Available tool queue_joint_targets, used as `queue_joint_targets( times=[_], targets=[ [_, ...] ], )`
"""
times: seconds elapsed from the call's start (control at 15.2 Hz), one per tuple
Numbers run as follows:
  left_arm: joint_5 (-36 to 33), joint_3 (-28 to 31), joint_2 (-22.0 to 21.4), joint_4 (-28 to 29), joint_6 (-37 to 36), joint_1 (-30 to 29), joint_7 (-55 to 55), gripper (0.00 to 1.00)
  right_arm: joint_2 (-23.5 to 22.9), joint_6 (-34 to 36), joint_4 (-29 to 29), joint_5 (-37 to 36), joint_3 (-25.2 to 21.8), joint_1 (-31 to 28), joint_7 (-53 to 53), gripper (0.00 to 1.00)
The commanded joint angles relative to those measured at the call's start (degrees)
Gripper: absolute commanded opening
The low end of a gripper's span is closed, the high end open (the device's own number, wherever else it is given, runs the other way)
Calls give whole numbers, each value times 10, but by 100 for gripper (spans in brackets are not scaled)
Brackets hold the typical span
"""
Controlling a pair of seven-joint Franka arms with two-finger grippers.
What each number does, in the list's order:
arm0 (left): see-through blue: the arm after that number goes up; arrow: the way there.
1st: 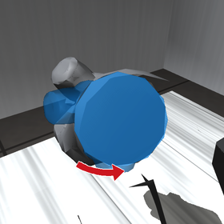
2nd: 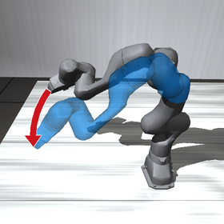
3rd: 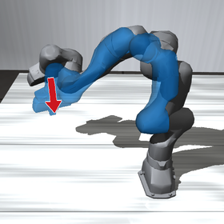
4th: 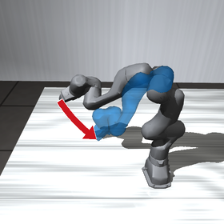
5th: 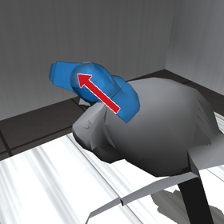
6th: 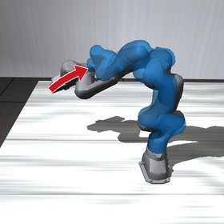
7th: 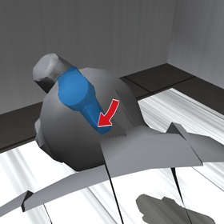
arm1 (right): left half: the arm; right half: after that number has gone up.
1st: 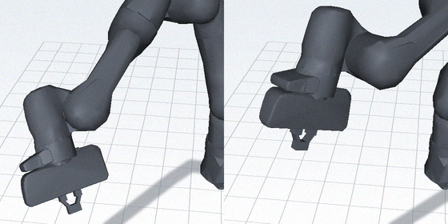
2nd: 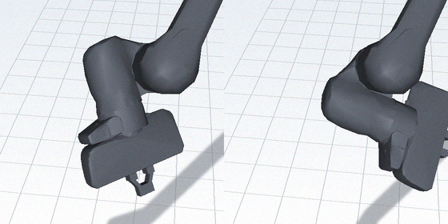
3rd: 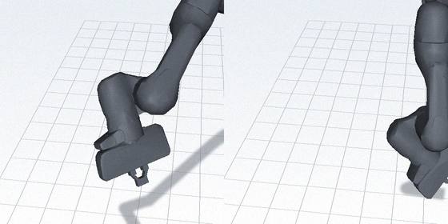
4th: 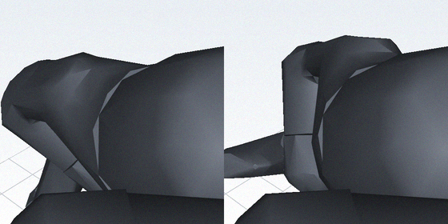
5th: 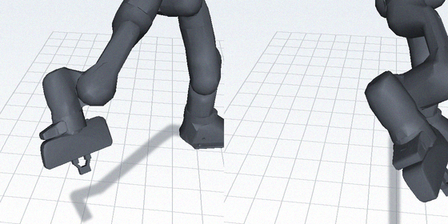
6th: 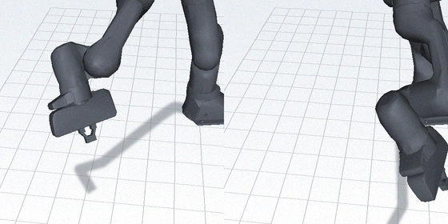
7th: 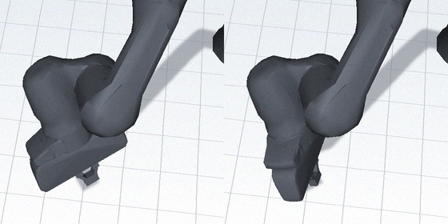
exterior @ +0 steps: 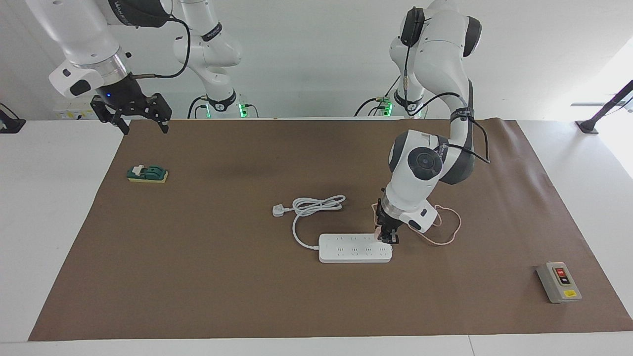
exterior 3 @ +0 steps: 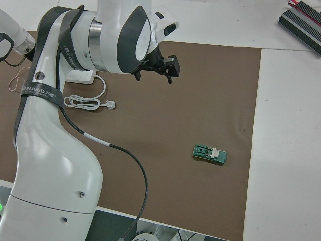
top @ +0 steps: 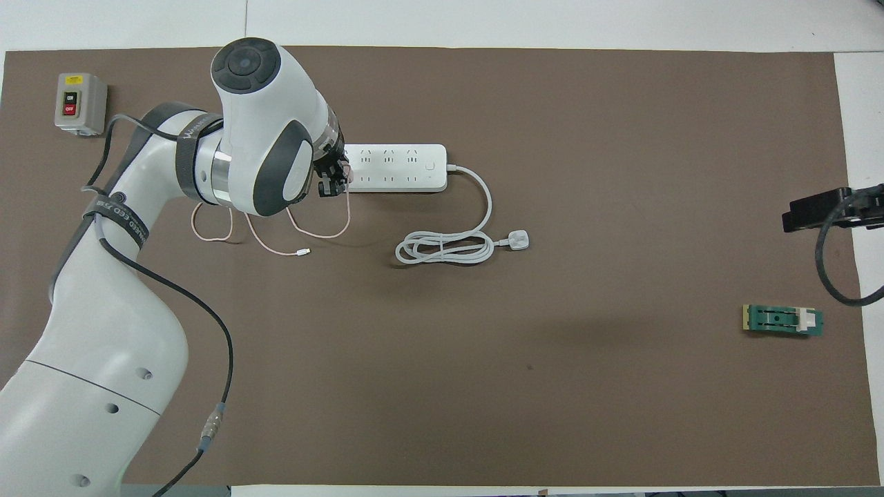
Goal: Plug charger into power strip
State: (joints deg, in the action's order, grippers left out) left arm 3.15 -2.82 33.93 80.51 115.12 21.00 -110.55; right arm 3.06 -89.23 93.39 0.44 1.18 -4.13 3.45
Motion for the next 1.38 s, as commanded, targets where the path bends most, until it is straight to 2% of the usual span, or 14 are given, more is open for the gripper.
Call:
queue_joint_targets(
  times=[0.0,0.53,1.32],
  targets=[
    [-10,4,44,14,33,-3,13,0,12,5,11,10,4,-8,-6,100],
    [-15,4,44,6,12,-17,30,0,12,5,11,10,4,-8,-6,100],
    [-12,0,39,-6,10,-8,16,0,12,6,11,10,4,-7,-6,100]
  ],
)
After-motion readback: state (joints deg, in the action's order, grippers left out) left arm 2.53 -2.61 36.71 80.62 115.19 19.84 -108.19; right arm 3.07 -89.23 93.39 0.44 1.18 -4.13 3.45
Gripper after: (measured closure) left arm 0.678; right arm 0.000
